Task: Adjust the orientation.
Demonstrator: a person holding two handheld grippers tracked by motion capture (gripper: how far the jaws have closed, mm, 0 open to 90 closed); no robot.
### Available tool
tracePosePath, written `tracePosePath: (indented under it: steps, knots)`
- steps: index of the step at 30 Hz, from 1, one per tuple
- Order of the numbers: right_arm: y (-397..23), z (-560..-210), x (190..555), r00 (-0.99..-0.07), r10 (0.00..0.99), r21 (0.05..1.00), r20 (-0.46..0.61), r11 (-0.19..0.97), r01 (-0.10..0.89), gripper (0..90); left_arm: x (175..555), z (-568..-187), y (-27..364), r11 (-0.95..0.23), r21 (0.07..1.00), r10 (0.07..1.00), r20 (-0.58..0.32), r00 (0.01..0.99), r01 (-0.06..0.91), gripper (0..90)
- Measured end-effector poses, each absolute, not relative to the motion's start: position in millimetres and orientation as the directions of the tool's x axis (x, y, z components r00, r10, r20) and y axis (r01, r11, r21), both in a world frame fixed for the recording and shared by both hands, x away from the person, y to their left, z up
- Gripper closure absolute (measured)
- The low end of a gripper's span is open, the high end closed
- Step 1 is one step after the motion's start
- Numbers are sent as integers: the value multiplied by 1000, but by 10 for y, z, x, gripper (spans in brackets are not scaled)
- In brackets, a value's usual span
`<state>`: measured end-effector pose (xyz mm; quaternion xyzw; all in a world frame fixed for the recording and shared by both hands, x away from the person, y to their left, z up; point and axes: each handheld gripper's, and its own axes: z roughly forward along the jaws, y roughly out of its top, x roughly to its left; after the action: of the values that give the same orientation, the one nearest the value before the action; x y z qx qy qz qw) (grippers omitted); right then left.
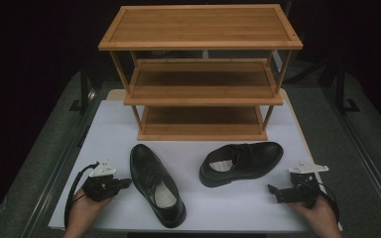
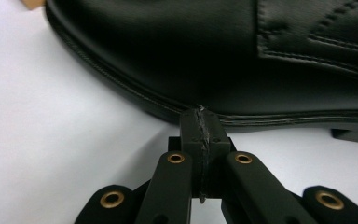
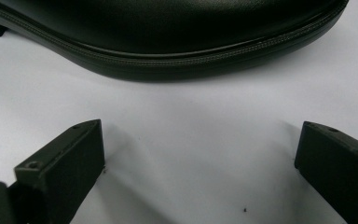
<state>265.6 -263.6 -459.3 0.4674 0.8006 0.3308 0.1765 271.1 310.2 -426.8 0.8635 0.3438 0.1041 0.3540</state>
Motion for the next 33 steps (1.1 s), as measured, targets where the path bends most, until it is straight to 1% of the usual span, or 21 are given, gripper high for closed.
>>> tracePosePath:
  steps: [7, 19, 33]
  knots:
    - [-2636, -4593, 2656, -501, 865, 695, 27, 344, 632, 11, 2724, -4302, 3034, -544, 664, 650, -52, 758, 512, 900]
    - [-2637, -4593, 2658, -501, 865, 695, 27, 344, 632, 11, 2753, -4307, 3010, -546, 665, 649, -49, 759, 509, 900]
    - [-2637, -4594, 2659, -502, 865, 695, 26, 345, 631, 11, 2999, -4309, 2781, -569, 668, 622, -32, 782, 480, 900]
